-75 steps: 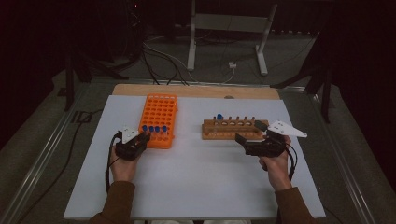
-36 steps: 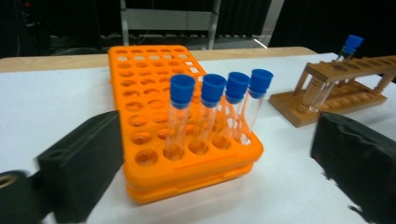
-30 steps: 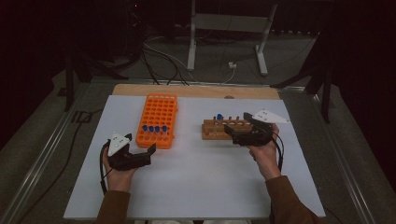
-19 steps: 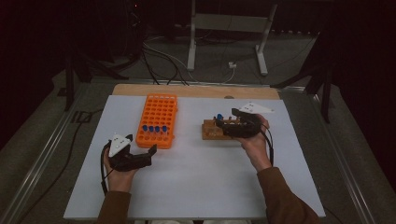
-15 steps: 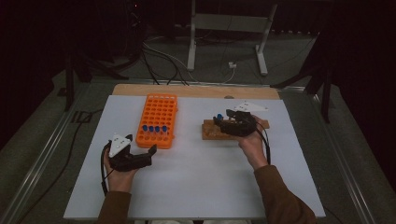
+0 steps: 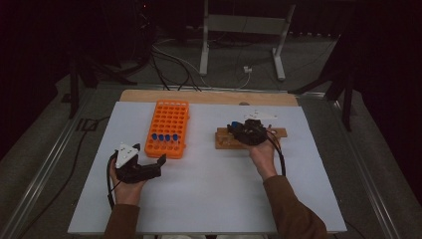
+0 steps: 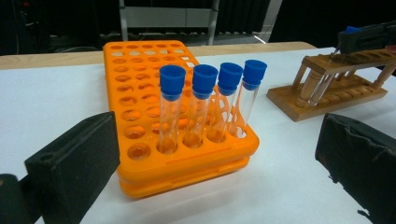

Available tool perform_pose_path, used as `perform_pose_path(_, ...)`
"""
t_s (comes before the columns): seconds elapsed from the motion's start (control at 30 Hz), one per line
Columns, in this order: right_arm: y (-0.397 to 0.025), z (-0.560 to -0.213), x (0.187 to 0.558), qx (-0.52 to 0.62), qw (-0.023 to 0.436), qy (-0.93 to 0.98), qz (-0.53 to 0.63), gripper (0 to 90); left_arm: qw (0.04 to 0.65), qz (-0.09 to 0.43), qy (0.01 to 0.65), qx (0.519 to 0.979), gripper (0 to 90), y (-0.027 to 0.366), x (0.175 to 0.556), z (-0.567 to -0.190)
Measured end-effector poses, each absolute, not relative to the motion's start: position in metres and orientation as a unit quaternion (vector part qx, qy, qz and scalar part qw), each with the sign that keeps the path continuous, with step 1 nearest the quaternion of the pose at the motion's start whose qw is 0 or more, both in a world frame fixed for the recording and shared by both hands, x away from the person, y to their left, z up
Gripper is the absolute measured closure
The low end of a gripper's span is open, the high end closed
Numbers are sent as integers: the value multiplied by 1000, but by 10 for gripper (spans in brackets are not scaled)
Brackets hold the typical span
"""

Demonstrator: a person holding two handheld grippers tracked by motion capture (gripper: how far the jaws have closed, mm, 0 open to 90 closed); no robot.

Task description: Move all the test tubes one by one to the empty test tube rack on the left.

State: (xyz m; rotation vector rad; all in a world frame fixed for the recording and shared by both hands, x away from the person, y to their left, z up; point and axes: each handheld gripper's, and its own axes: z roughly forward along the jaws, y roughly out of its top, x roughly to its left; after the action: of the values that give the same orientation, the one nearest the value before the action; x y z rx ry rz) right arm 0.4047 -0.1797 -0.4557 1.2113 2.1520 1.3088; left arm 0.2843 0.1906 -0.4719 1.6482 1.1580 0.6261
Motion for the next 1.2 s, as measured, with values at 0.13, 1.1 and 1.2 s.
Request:
perform_pose_path(0.13, -178, -458, 404, 426, 177, 758, 462, 742, 492, 257, 477, 682, 9, 189, 284, -473)
perform_pose_path(1.1, -190, -425, 387, 398, 218, 738, 499, 768, 491, 254, 473, 686, 10, 187, 285, -475)
perform_pose_path(1.2, -194, -418, 386, 396, 219, 734, 507, 768, 492, 252, 472, 686, 10, 187, 285, -475)
